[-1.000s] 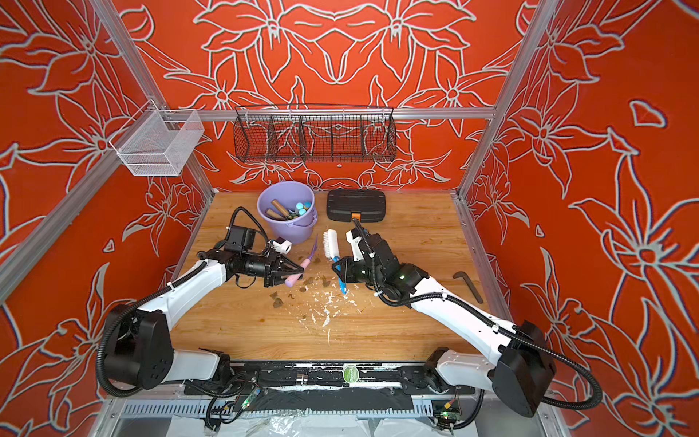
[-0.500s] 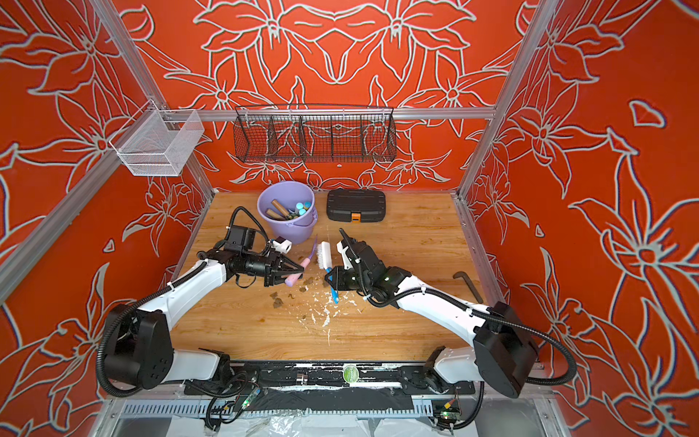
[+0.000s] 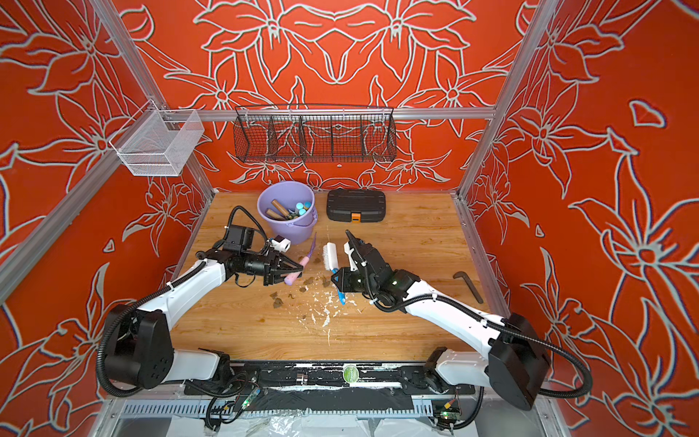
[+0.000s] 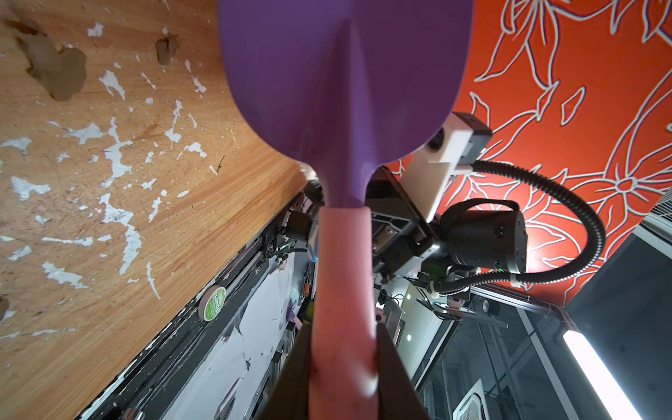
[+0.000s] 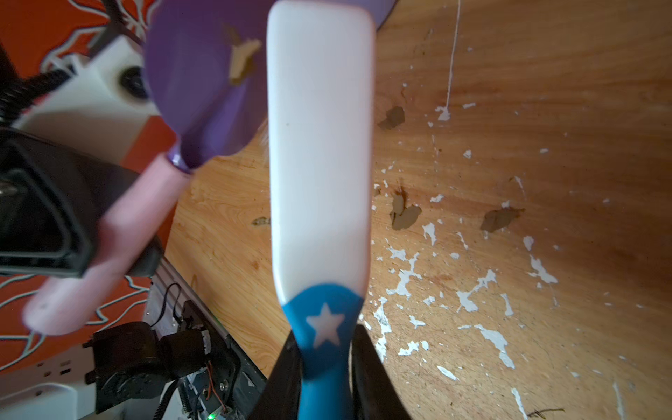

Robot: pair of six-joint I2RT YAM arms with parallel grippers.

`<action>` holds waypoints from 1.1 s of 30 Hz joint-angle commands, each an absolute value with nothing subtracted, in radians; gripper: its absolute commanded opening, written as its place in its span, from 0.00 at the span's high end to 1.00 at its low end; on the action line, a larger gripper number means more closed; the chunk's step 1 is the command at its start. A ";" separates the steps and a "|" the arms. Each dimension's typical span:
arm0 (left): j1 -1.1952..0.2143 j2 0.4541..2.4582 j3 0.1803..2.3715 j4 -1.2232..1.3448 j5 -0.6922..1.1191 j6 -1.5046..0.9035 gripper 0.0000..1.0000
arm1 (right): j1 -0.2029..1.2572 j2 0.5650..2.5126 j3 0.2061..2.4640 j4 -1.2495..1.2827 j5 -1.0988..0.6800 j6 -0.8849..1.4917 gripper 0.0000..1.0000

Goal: Brush the soil off the hand trowel and place it into the bucket
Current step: Brush off the soil from the hand trowel.

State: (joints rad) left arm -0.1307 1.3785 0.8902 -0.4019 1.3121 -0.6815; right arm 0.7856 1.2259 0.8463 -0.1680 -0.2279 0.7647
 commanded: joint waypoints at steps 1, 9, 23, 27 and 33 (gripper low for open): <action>-0.125 1.377 0.901 -0.381 1.348 -0.677 1.00 | 0.790 1.214 0.853 -0.069 -0.260 0.783 1.00; -0.125 1.365 0.907 -0.376 1.351 -0.687 1.00 | 0.792 1.270 0.877 -0.006 -0.279 0.770 1.00; -0.124 1.361 0.904 -0.373 1.353 -0.692 1.00 | 0.788 1.560 1.110 -0.129 -0.173 0.751 1.00; -0.123 1.352 0.898 -0.385 1.349 -0.683 1.00 | 0.770 1.599 1.140 -0.142 -0.179 0.741 1.00; -0.114 1.347 0.890 -0.388 1.345 -0.677 1.00 | 0.764 1.483 1.075 -0.191 -0.146 0.727 1.00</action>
State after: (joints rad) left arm -0.1211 1.3708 0.8898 -0.3885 1.3151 -0.6968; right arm 0.7673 1.5639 1.0981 -0.1604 -0.1787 0.7399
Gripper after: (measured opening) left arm 0.233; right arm 0.234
